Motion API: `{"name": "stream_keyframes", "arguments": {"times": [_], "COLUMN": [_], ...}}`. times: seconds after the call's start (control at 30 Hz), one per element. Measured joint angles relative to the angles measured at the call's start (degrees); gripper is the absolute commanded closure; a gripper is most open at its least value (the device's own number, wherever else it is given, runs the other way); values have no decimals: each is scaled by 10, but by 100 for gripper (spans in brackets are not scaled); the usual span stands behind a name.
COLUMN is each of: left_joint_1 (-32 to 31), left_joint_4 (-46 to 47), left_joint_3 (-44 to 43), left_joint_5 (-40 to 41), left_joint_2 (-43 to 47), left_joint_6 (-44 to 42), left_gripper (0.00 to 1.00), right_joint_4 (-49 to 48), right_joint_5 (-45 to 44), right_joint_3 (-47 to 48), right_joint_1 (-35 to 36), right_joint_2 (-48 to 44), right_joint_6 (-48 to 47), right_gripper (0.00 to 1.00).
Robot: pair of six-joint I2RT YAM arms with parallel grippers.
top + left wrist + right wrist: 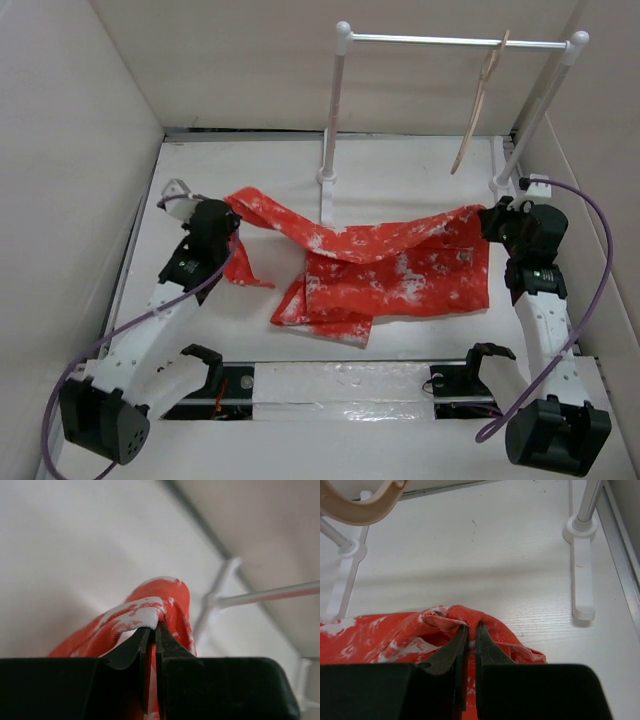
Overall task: Place the trousers on the hanger
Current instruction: Flatten out the trousers at the center of the board.
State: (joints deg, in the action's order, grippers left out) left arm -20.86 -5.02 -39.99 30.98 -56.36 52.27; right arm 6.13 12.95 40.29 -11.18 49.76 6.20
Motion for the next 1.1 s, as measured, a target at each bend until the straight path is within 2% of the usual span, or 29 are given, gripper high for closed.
{"name": "stream_keyframes", "arguments": {"times": [0.17, 0.3, 0.53, 0.6, 0.67, 0.77, 0.93, 0.97, 1.0, 1.07, 1.1], "left_joint_1": [0, 1, 1, 2, 3, 8, 52, 73, 86, 95, 94], "left_joint_4": [-43, -87, -158, -158, -153, -133, -77, -68, -61, -66, -70], "left_joint_3": [-151, -184, -230, -236, -236, -236, -237, -238, -244, -282, -318], "left_joint_5": [33, 63, 120, 130, 136, 141, 99, 85, 71, 53, 51], "left_joint_2": [113, 157, 157, 151, 137, 86, -59, -121, -166, -264, -317], "left_joint_6": [-83, -126, -208, -221, -229, -234, -233, -231, -231, -238, -248], "left_gripper": [100, 100, 100, 100, 100, 100, 100, 100, 95, 68, 55], "right_joint_4": [55, 125, 284, 293, 277, 236, 160, 148, 143, 126, 118], "right_joint_5": [26, 48, 125, 130, 127, 92, -10, -27, -42, -66, -80], "right_joint_3": [4, 35, 186, 222, 220, 164, 73, 63, 59, 64, 72], "right_joint_1": [7, 12, 38, 38, 38, 38, 30, 25, 21, 17, 17], "right_joint_2": [-75, -145, -260, -278, -288, -257, -51, -7, 36, 100, 128], "right_joint_6": [-10, -26, -41, -43, -43, -37, -5, 2, 10, 23, 28], "right_gripper": [100, 100, 100, 100, 100, 100, 100, 100, 100, 100, 86]}}
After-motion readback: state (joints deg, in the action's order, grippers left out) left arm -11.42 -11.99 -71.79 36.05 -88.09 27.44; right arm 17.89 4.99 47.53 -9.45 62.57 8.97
